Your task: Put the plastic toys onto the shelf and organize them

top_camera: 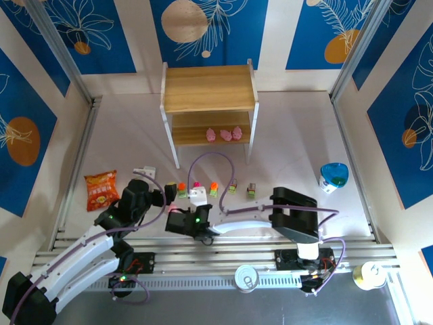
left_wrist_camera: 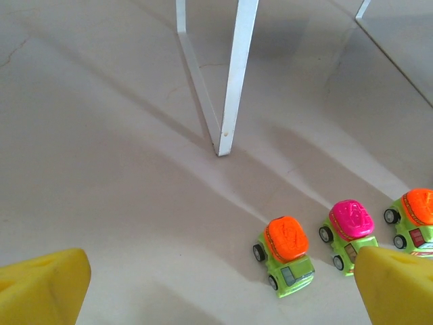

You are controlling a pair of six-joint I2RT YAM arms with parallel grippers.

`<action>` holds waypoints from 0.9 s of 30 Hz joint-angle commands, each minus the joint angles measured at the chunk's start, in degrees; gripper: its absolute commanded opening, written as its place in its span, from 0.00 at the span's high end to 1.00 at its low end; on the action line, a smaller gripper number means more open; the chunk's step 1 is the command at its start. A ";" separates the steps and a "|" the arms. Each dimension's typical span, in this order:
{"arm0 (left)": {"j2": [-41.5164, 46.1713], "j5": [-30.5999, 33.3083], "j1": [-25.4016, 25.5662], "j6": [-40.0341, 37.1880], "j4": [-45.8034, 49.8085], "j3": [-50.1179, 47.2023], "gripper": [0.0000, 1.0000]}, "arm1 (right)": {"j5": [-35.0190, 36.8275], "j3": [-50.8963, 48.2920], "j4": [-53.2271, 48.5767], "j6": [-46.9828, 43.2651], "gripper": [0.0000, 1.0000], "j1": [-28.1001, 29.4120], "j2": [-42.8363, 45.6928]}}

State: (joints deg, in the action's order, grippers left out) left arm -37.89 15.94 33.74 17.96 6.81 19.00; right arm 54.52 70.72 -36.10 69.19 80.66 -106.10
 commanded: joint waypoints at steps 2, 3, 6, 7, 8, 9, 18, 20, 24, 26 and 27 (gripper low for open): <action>1.15 -2.01 -0.43 -0.81 -0.90 -0.64 0.00 | 4.60 -1.17 -3.27 0.31 0.73 -0.28 5.01; 1.24 -2.31 -0.43 -0.90 -0.92 -0.65 0.00 | 5.01 -1.12 -3.35 -0.55 0.73 -0.60 5.88; 1.33 -3.04 -0.35 -1.15 -1.10 -0.68 0.00 | 5.88 -0.77 -2.27 -4.72 0.73 -1.93 8.44; 1.33 -3.07 -0.36 -1.25 -1.17 -0.71 0.00 | 6.02 -0.69 -1.47 -6.31 0.73 -2.50 9.15; 1.26 -3.11 -0.35 -1.28 -1.18 -0.72 0.00 | 5.75 -0.64 -0.35 -8.14 0.73 -3.29 9.92; 1.27 -3.21 -0.27 -1.38 -1.27 -0.72 0.00 | 5.44 -0.58 0.82 -10.02 0.73 -4.15 10.53; 0.87 -4.47 0.21 -2.01 -1.97 -0.73 0.01 | 1.94 2.68 8.35 -23.33 0.74 -11.00 12.52; 0.62 -4.59 0.36 -2.22 -2.14 -0.72 0.00 | 1.18 4.03 9.25 -25.61 0.74 -12.44 12.12; 0.23 -4.87 0.58 -2.55 -2.59 -0.72 0.01 | -0.85 6.64 10.71 -29.24 0.74 -15.03 11.04; 0.16 -5.12 0.87 -2.73 -2.81 -0.72 0.01 | -1.96 7.90 11.18 -30.62 0.74 -16.18 10.31; 0.11 -5.41 1.05 -3.00 -2.98 -0.79 0.01 | -2.58 8.70 11.22 -31.18 0.74 -16.77 9.85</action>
State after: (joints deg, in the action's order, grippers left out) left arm -37.71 11.94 34.17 16.12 5.63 18.76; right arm 53.76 76.69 -26.94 42.22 65.14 -95.13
